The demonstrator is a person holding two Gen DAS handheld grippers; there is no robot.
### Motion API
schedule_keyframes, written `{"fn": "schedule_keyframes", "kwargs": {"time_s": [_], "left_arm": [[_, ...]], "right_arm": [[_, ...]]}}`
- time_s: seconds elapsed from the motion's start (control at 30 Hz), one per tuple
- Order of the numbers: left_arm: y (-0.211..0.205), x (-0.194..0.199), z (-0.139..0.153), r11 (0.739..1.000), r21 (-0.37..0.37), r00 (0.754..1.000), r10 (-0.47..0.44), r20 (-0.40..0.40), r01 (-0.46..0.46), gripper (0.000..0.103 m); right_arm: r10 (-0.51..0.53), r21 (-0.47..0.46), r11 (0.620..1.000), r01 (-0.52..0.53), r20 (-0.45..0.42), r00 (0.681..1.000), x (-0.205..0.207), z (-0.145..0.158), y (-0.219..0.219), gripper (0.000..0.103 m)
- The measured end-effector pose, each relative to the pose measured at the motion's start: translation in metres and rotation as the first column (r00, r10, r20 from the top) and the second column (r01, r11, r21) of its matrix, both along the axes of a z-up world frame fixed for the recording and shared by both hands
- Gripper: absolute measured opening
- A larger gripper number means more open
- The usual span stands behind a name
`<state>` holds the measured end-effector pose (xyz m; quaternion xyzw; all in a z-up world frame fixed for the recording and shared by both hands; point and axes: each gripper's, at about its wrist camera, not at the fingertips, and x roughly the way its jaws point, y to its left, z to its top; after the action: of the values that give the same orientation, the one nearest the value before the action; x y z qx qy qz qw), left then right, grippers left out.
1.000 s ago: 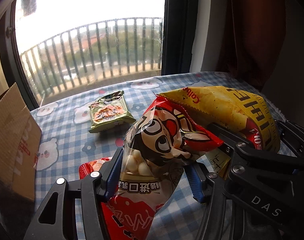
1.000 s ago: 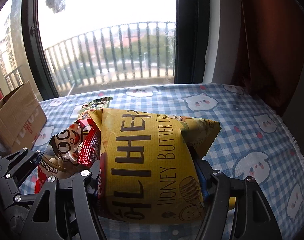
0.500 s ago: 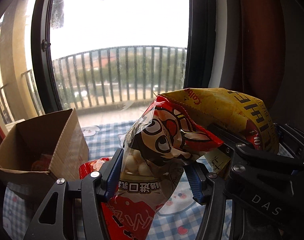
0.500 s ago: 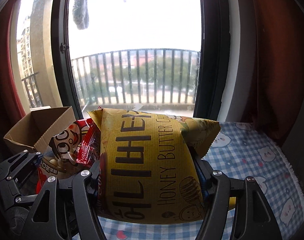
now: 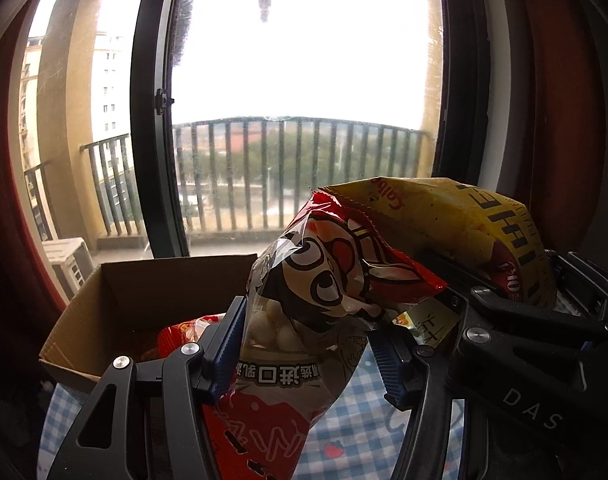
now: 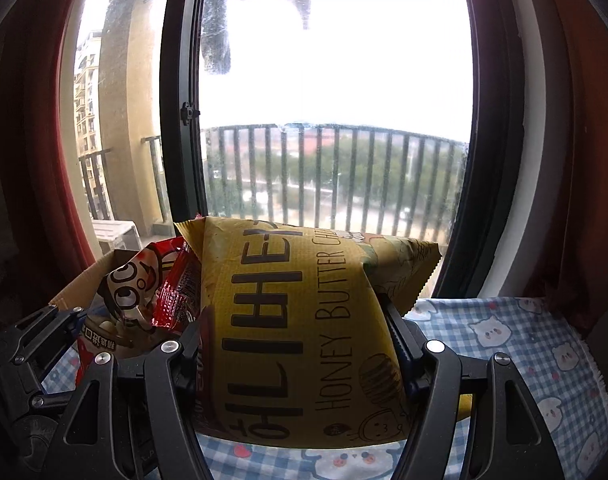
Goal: Organize snacks
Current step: 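Carry the cartoon-face bag and yellow bag over the cardboard box with both tools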
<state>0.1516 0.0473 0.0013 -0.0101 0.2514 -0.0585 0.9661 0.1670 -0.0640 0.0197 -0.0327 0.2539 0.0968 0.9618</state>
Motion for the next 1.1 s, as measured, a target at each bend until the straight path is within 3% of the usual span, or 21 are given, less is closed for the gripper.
{"fn": "schedule_keyframes", "kwargs": {"time_s": [0.2,0.47,0.57,0.63,0.67,0.9,1.1], "left_arm": [[0.048,0.021,-0.001,0.998,-0.016,0.998,0.066,-0.021,-0.066,0.06],[0.11,0.048,-0.022,0.983,-0.037,0.978,0.172,-0.117,-0.177,0.063],[0.127,0.05,-0.03,0.977,-0.061,0.97,0.196,-0.142,-0.206,0.07],[0.138,0.049,-0.032,0.97,-0.065,0.966,0.223,-0.13,-0.233,0.086],[0.142,0.05,-0.032,0.969,-0.069,0.966,0.227,-0.125,-0.237,0.088],[0.159,0.049,-0.03,0.959,-0.047,0.955,0.272,-0.117,-0.279,0.101],[0.164,0.045,-0.032,0.953,0.004,0.946,0.301,-0.121,-0.303,0.101]], "right_arm": [[0.048,0.019,0.999,-0.048,-0.008,0.999,0.03,-0.007,0.05,0.072],[0.141,0.035,0.99,-0.139,-0.054,0.989,0.072,-0.026,0.113,0.072],[0.162,0.02,0.987,-0.161,-0.061,0.985,0.079,-0.032,0.132,0.072],[0.166,0.022,0.986,-0.165,-0.064,0.984,0.083,-0.036,0.14,0.072],[0.17,0.028,0.985,-0.169,-0.063,0.983,0.085,-0.036,0.143,0.072],[0.222,0.044,0.975,-0.22,-0.051,0.974,0.088,-0.037,0.167,0.073],[0.271,0.038,0.962,-0.269,-0.054,0.961,0.091,-0.042,0.179,0.082]]}}
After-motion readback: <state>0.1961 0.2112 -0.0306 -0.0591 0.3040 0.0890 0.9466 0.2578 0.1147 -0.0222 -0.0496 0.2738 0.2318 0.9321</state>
